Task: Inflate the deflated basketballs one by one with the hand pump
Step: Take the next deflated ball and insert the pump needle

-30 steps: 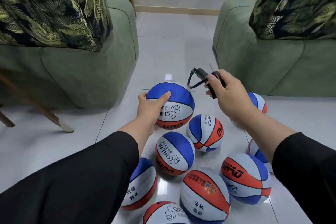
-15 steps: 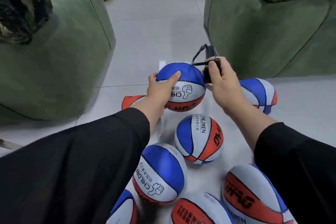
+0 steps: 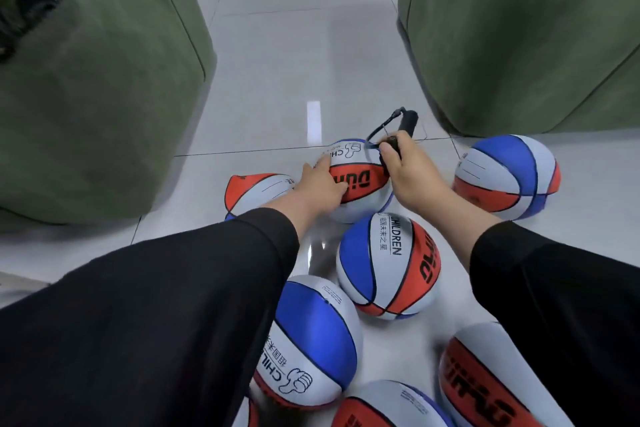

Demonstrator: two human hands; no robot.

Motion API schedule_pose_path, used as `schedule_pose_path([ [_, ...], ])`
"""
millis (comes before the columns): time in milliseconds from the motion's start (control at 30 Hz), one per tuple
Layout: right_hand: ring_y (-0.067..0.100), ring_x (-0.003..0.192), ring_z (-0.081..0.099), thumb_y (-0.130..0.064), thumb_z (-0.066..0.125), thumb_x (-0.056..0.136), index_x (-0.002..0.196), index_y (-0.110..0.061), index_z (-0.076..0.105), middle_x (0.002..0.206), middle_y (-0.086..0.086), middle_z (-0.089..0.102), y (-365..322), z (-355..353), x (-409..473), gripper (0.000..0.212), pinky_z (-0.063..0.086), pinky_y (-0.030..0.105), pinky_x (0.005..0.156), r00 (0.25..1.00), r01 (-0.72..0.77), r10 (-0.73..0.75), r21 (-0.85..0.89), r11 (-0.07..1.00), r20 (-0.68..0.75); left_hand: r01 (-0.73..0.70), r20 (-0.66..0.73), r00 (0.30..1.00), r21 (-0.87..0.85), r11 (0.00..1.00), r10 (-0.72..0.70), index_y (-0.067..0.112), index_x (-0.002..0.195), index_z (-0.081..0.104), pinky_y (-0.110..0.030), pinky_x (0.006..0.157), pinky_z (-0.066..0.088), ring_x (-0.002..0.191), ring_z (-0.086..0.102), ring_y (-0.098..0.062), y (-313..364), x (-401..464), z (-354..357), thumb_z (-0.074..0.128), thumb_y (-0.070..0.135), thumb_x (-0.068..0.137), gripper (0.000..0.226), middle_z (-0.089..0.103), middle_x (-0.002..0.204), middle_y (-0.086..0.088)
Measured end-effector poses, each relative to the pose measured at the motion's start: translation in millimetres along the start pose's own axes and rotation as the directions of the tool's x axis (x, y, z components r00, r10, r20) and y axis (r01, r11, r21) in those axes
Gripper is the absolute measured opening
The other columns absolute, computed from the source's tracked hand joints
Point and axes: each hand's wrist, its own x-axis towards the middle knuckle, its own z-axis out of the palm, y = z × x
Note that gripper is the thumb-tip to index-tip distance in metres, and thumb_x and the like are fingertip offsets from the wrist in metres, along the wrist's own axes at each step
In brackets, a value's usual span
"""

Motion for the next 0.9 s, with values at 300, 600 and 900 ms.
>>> schedule_pose_path([
  [300,0.012,0.085,0.057,-0.032,0.039,0.109,0.11,-0.023,0.053,0.097,-0.002,0.063,7,-1,5,0.016,0.039,0.026,0.07,1.0,0.0,0.0,-0.038,0.999,0.002,-0.131,-0.05,0.989,0.179,0.975,0.142,0.018,0.158,0.03,-0.027,0.089,0.038,0.124,0.056,-0.033,3,-6,4,0.052,0.02,0.103,0.06,0.034,0.156,-0.013],
  [600,0.01,0.09,0.057,-0.035,0.038,0.108,0.114,-0.024,0.054,0.104,-0.004,0.062,-11,-7,3,0.02,0.039,0.029,0.074,0.997,0.071,-0.072,-0.053,0.996,-0.007,-0.213,-0.248,0.928,0.256,0.943,0.277,0.018,0.148,0.053,-0.034,0.1,0.045,0.126,0.058,-0.03,8,-40,-25,0.051,0.032,0.106,0.045,0.064,0.138,-0.007],
  [900,0.014,0.102,0.054,-0.035,0.044,0.108,0.123,-0.021,0.057,0.116,-0.004,0.058,-70,17,-24,0.024,0.043,0.035,0.088,0.955,0.286,-0.27,-0.134,0.949,0.123,0.156,-0.224,0.974,0.604,0.781,-0.021,0.03,0.153,0.029,-0.054,0.099,0.046,0.138,0.038,-0.033,-87,-55,-81,0.086,0.067,0.067,0.11,0.036,0.15,-0.004],
])
